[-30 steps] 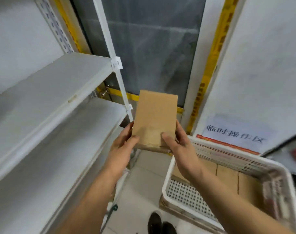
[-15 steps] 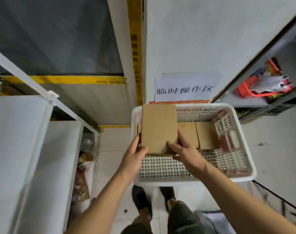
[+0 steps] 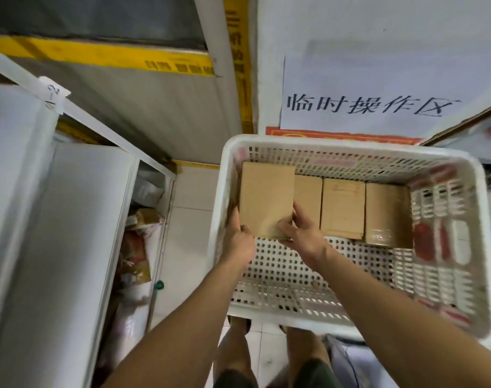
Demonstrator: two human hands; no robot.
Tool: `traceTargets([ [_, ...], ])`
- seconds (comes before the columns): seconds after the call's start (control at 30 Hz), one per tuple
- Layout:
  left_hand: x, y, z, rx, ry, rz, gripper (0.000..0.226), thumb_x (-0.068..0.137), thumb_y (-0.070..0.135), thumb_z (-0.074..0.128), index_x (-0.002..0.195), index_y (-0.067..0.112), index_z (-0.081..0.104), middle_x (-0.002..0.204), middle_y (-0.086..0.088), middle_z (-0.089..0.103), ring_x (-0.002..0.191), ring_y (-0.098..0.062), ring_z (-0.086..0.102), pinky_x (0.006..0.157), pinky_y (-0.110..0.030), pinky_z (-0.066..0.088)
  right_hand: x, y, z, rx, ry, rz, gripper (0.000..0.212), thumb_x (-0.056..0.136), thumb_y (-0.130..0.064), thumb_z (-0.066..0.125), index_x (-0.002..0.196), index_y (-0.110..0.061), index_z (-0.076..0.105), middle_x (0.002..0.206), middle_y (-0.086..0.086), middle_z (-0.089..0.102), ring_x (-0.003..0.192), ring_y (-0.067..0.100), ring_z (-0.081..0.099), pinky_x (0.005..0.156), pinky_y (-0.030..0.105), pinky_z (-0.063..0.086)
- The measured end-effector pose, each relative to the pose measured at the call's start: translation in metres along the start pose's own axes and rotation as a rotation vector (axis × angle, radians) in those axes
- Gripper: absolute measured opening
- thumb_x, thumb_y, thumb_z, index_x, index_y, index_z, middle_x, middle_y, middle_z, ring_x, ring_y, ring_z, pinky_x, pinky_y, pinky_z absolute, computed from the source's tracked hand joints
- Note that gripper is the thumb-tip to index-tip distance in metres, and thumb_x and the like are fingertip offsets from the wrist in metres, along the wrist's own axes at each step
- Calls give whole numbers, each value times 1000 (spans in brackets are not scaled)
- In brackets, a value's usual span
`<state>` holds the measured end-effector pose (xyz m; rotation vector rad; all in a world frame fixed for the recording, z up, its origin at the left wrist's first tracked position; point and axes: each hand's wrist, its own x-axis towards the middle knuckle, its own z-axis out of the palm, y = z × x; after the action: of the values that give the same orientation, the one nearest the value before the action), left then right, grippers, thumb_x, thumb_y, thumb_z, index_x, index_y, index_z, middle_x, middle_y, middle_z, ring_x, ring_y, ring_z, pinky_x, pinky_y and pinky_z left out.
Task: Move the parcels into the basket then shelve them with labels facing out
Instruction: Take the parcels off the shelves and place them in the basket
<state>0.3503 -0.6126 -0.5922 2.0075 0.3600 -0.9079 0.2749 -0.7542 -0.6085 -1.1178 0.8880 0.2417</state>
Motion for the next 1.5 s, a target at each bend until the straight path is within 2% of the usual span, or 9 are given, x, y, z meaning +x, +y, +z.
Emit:
traceTargets([
  [0.13,19,-8,16,-112,58,-6,64,109,2,32,167,28,23,165,-3,37,145,-23,43,121,-39,38,29,15,4,50,44,50,72,105,-2,60,162,-39,36,145,-8,56,121,18,62,73,25,60],
  [0.27,47,-33,25,-61,96,6,65,105,23,34,164,47,20,168,1,35,151,-24,40,124,-48,37,48,20,5,126,34,38,69,105,0,58,160,-36,38,149,-8,55,120,10,61,81,28,59],
  [0.47,51,-26,33,-66,266,-1,52,112,24,40,159,47,37,164,0,43,145,-24,45,122,-47,38,72,34,11,331,81,-7,68,100,11,59,155,-28,48,150,-3,60,139,28,57,110,54,52],
  [0.63,45,-21,41,-191,468,-59,40,109,19,56,146,32,63,149,-3,60,135,-23,55,111,-28,42,73,50,19,524,156,29,62,102,8,57,154,-26,52,146,2,64,131,34,63,95,47,62],
  [0.73,48,-17,41,-204,528,-67,40,107,13,58,142,28,67,140,-5,66,128,-25,61,110,-35,51,72,51,25,456,180,-13,63,100,8,61,152,-26,51,153,1,57,137,29,59,111,55,52],
  [1.07,23,-48,37,-38,402,71,54,105,22,61,151,48,46,152,11,57,125,-20,65,97,-48,61,65,61,38,276,251,-31,64,101,-4,67,156,-33,48,152,-5,58,132,20,63,109,50,54],
  [1.2,14,-38,20,-32,290,39,52,107,28,57,152,52,42,153,7,55,123,-27,67,97,-52,61,53,45,26,87,208,6,67,97,-16,76,155,-37,49,147,-13,59,125,9,64,86,17,58],
  [1.37,-21,-10,-10,8,149,90,40,110,28,53,150,27,57,149,0,61,130,-15,60,102,-23,48,14,9,16,-230,136,-24,52,103,-23,69,150,-27,50,129,-15,65,78,-10,70,55,10,49],
  [1.5,-69,17,-48,48,121,208,38,109,25,57,146,21,62,144,0,65,127,-7,61,97,-13,47,-35,-26,21,-487,61,-148,41,103,-31,66,143,-31,56,128,-9,70,114,11,70,78,22,59],
])
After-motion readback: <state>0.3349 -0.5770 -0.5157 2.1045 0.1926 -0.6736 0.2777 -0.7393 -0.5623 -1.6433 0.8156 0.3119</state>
